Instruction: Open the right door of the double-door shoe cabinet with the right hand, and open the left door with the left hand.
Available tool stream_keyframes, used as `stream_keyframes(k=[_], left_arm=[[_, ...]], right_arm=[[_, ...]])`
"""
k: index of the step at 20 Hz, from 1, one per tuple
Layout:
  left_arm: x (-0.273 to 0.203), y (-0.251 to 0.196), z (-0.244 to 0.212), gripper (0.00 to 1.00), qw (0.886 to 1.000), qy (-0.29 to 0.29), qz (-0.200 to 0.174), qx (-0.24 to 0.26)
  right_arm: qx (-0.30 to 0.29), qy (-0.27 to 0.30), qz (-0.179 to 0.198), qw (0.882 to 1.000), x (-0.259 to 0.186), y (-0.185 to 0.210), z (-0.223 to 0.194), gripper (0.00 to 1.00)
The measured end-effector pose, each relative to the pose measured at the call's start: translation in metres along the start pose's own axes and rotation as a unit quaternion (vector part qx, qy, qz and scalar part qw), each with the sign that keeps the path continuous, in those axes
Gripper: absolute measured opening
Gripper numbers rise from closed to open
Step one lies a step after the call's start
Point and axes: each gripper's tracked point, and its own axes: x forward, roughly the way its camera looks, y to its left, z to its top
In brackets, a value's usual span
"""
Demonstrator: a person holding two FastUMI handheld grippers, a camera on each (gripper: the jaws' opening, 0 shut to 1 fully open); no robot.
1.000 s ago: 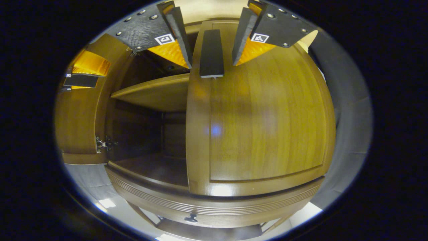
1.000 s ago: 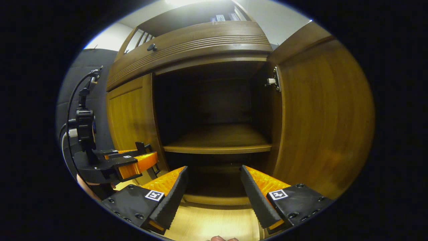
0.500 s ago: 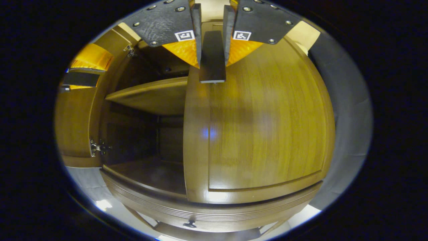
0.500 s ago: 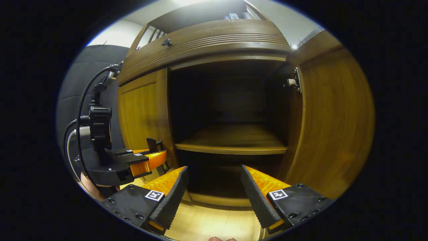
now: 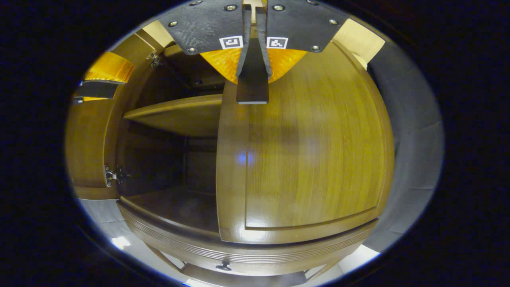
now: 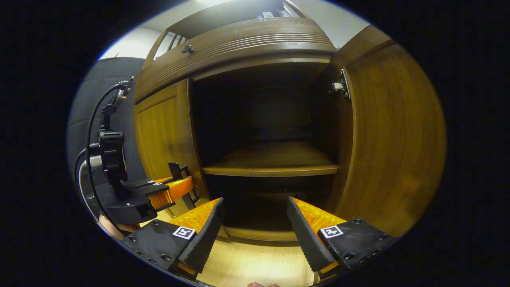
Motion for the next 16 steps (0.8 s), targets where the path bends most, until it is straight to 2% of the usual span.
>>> stream_keyframes(k=[2,3,4,15,16], left_arm=[[-0.003,0.000,0.000,0.07,1.000,0.000,0.000,0.002],[-0.007,0.000,0.000,0.07,1.000,-0.002,0.001,0.005],[-0.009,0.000,-0.001,0.07,1.000,-0.002,-0.001,0.007],[-0.058,0.010,-0.003,0.07,1.000,-0.009,-0.023,-0.001],[-0.066,0.013,-0.003,0.07,1.000,-0.010,-0.022,-0.003]], right_arm=[[0.000,-0.003,-0.002,1.000,-0.004,0.001,-0.002,0.98],[0.001,-0.002,-0.003,1.000,-0.006,0.003,-0.003,0.93],[0.001,0.000,-0.003,1.000,-0.007,0.004,-0.005,0.92],[-0.010,0.010,0.003,1.000,-0.017,0.016,-0.008,0.93],[-0.012,0.011,0.004,1.000,-0.018,0.019,-0.008,0.98]])
